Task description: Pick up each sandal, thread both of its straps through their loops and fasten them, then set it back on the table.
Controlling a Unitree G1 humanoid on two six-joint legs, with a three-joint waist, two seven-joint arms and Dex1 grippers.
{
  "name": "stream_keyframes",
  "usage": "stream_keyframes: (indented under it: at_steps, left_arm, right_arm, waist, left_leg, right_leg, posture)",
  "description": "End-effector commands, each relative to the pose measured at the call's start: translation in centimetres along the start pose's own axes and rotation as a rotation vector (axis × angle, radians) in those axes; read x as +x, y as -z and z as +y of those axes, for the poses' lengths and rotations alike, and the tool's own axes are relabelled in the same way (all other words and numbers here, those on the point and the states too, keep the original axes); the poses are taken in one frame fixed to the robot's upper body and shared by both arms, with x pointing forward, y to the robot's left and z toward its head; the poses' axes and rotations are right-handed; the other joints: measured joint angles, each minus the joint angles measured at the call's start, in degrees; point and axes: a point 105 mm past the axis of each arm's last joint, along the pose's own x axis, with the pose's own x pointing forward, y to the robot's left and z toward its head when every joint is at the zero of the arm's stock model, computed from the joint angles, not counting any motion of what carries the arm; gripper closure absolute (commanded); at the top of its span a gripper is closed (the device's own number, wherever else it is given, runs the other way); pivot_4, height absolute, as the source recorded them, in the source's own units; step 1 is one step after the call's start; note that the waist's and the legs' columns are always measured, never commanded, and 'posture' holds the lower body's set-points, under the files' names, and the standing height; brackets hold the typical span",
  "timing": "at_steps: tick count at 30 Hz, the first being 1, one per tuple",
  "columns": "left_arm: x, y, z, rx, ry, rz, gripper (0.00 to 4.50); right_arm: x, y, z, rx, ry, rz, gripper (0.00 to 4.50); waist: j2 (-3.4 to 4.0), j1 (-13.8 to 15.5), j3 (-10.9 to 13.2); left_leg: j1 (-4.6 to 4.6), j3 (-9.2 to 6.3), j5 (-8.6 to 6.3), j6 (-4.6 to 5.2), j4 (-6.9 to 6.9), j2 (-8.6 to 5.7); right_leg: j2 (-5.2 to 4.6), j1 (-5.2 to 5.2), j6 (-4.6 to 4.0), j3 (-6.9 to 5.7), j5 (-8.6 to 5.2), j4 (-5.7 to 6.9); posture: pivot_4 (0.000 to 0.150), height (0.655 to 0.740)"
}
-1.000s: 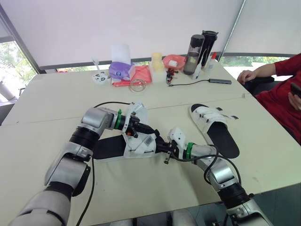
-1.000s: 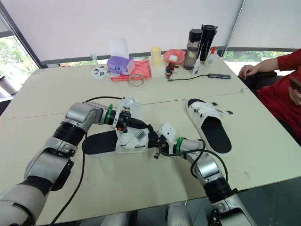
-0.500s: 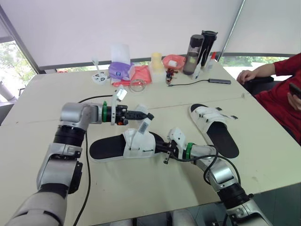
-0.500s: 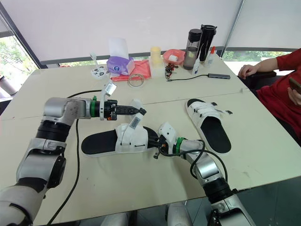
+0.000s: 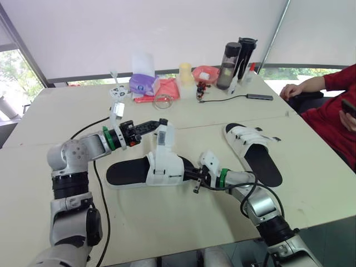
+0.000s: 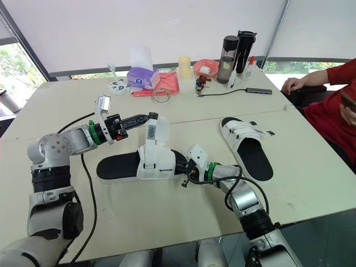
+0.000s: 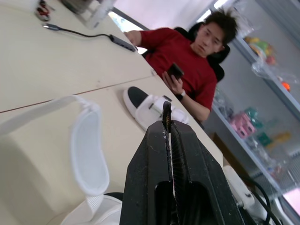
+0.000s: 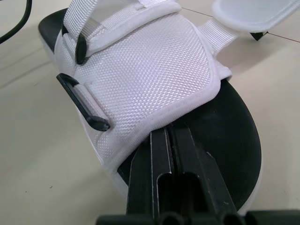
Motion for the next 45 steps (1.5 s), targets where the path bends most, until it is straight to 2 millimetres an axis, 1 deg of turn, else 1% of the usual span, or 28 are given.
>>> stream_keyframes:
  at_steps: [1, 6, 11, 19, 22, 26, 31, 37, 42, 43, 45]
  left_arm:
    - [-0.7, -2.3, -0.6, 0.044, -0.004, -0.116, 4.44]
    - [-0.7, -1.4, 0.4, 0.014, -0.050, -0.104, 4.44]
    - [-0.5, 0.3, 2.3, -0.023, -0.126, -0.058, 4.44]
    - [-0.3, 2.0, 4.4, -0.045, -0.205, -0.016, 4.44]
    - [0.2, 2.8, 5.2, -0.061, -0.215, -0.004, 4.44]
    - [0.3, 3.5, 6.3, -0.097, -0.233, 0.011, 4.44]
    - [0.1, 4.8, 7.3, -0.137, -0.254, 0.053, 4.44]
    - [-0.4, 5.5, 8.4, -0.171, -0.294, 0.058, 4.44]
    - [-0.3, 6.2, 8.5, -0.198, -0.292, 0.086, 4.44]
    - [-0.3, 6.4, 8.2, -0.206, -0.272, 0.094, 3.87]
    - [-0.3, 6.5, 7.7, -0.206, -0.243, 0.105, 3.08]
  right_arm:
    - [-0.1, 5.8, 1.4, 0.091, -0.030, 0.210, 4.50]
    - [-0.2, 5.9, 1.5, 0.090, -0.031, 0.211, 4.50]
    - [-0.2, 6.0, 1.6, 0.090, -0.032, 0.212, 4.50]
    - [-0.2, 6.0, 1.7, 0.091, -0.031, 0.209, 4.50]
    - [-0.1, 5.9, 1.8, 0.093, -0.033, 0.207, 4.50]
    - [-0.1, 5.8, 1.7, 0.092, -0.028, 0.206, 4.50]
    - [-0.3, 6.0, 1.8, 0.095, -0.023, 0.208, 4.50]
    - [-0.2, 6.0, 1.8, 0.097, -0.020, 0.207, 4.50]
    - [-0.2, 5.9, 1.7, 0.094, -0.018, 0.206, 4.50]
    - [-0.2, 5.9, 1.7, 0.093, -0.018, 0.206, 4.50]
    - [-0.2, 5.9, 1.7, 0.092, -0.018, 0.206, 4.50]
  waist:
    - [0.00, 0.0, 0.0]
    - [0.00, 0.0, 0.0]
    - [-0.01, 0.0, 0.0]
    - [-0.01, -0.1, 0.0]
    - [-0.02, -0.1, 0.0]
    - [-0.03, -0.1, 0.0]
    - [-0.04, 0.0, 0.0]
    - [-0.04, 0.0, -0.1]
    - [-0.04, 0.0, -0.1]
    - [-0.04, 0.0, -0.1]
    - [-0.04, 0.0, -0.1]
  left_leg:
    - [0.00, 0.01, 0.00, 0.00, 0.00, -0.01]
    - [0.00, 0.03, 0.00, -0.01, 0.00, -0.01]
    - [0.01, 0.03, 0.00, -0.02, 0.00, -0.01]
    - [0.00, 0.04, -0.01, -0.02, -0.03, -0.01]
    - [0.01, 0.04, -0.01, -0.02, -0.04, -0.01]
    - [0.01, 0.04, -0.01, -0.02, -0.04, -0.01]
    - [0.01, 0.04, -0.01, -0.02, -0.05, -0.01]
    - [0.02, 0.03, -0.02, -0.04, -0.05, -0.01]
    - [0.03, 0.03, -0.08, -0.14, -0.05, -0.01]
    - [0.03, 0.03, -0.08, -0.15, -0.05, -0.01]
    - [0.03, 0.03, -0.09, -0.16, -0.05, -0.01]
  right_leg:
    - [0.00, 0.00, 0.00, 0.00, 0.00, 0.00]
    - [0.00, 0.00, 0.00, 0.01, 0.00, -0.01]
    - [0.00, 0.01, -0.01, 0.01, 0.00, -0.03]
    - [-0.01, 0.01, -0.01, 0.01, 0.00, -0.09]
    - [-0.01, 0.03, -0.01, 0.01, 0.00, -0.10]
    - [-0.01, 0.03, -0.01, 0.01, 0.00, -0.11]
    - [-0.02, 0.03, -0.01, 0.01, 0.00, -0.11]
    - [-0.03, 0.04, -0.01, 0.01, 0.00, -0.12]
    - [-0.04, 0.05, -0.01, 0.00, -0.01, -0.12]
    - [-0.05, 0.05, -0.01, 0.00, -0.01, -0.13]
    - [-0.05, 0.05, -0.01, 0.00, -0.01, -0.13]
  posture:
    - [0.150, 0.7400]
    - [0.150, 0.7400]
    - [0.150, 0.7400]
    - [0.150, 0.7400]
    - [0.150, 0.7400]
    - [0.150, 0.7400]
    - [0.150, 0.7400]
    - [0.150, 0.7400]
    - [0.150, 0.7400]
    - [0.150, 0.7400]
    - [0.150, 0.7400]
